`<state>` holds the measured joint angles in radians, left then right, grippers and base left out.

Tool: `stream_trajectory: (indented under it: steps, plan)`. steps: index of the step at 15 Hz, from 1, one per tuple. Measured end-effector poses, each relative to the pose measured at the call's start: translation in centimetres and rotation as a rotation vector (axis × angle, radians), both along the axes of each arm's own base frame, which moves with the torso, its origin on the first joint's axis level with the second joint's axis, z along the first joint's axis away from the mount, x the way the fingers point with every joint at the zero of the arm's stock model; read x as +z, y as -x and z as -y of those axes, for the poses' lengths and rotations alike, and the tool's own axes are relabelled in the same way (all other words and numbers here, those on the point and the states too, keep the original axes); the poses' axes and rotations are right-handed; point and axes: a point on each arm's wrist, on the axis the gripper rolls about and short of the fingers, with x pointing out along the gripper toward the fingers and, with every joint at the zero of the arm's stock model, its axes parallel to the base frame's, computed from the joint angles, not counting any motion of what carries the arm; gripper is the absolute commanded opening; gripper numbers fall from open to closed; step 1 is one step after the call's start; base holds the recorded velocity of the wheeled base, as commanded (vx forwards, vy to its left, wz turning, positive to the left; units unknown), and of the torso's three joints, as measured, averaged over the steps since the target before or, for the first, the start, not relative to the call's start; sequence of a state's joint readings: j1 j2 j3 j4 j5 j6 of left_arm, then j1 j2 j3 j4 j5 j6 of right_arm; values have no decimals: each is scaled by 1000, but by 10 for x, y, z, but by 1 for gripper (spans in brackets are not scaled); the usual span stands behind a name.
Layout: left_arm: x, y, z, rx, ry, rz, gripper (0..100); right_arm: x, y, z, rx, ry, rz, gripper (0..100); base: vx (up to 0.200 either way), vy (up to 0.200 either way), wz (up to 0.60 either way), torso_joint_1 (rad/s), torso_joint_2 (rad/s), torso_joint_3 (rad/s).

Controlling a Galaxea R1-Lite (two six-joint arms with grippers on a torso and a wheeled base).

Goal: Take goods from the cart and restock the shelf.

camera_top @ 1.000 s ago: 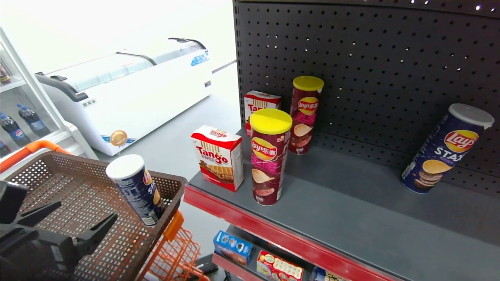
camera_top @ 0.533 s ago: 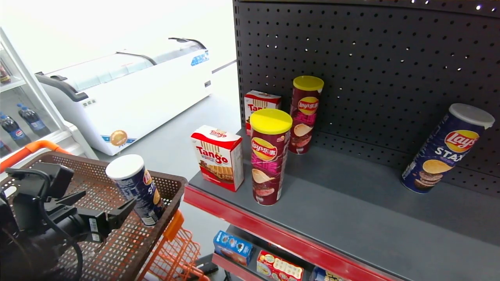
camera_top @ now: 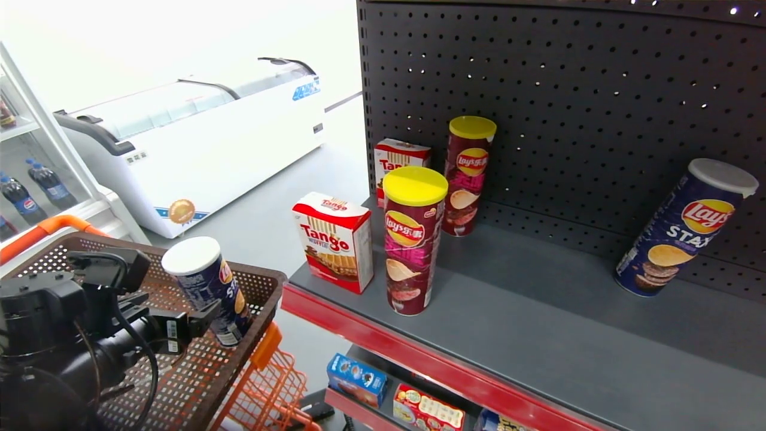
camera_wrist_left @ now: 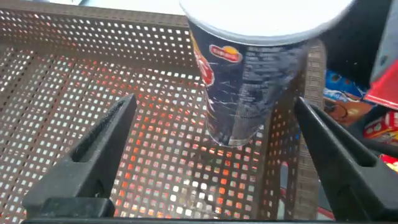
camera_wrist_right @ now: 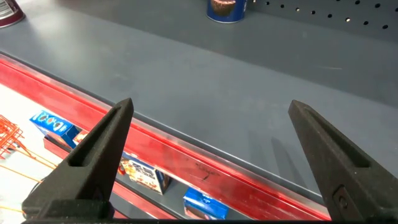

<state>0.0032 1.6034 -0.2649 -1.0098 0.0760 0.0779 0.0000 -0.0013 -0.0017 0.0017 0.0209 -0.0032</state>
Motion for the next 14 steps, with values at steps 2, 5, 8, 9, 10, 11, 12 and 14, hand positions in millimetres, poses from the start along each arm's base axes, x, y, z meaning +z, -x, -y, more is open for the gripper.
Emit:
stream_trajectory:
  steps: [2,5,8,9,10,11,12,14]
  plan:
    - [-4,-6,-1,5,0,-12,100,0,0,0,0,0,0,100,0,0,0,0,0,0]
    - [-12,-13,-1,9,8,-45,100,0,0,0,0,0,0,100,0,0,0,0,0,0]
    - [-19,-18,-5,26,9,-77,100,0,0,0,0,0,0,100,0,0,0,0,0,0]
    - [-21,-21,-6,29,11,-81,100,0,0,0,0,0,0,100,0,0,0,0,0,0]
    - [-22,-24,-6,31,14,-83,100,0,0,0,0,0,0,100,0,0,0,0,0,0]
    - [-23,-28,-6,32,15,-84,100,0,0,0,0,0,0,100,0,0,0,0,0,0]
    - [-23,-31,-6,32,15,-82,100,0,0,0,0,0,0,100,0,0,0,0,0,0]
    - [-22,-37,-6,29,16,-67,100,0,0,0,0,0,0,100,0,0,0,0,0,0]
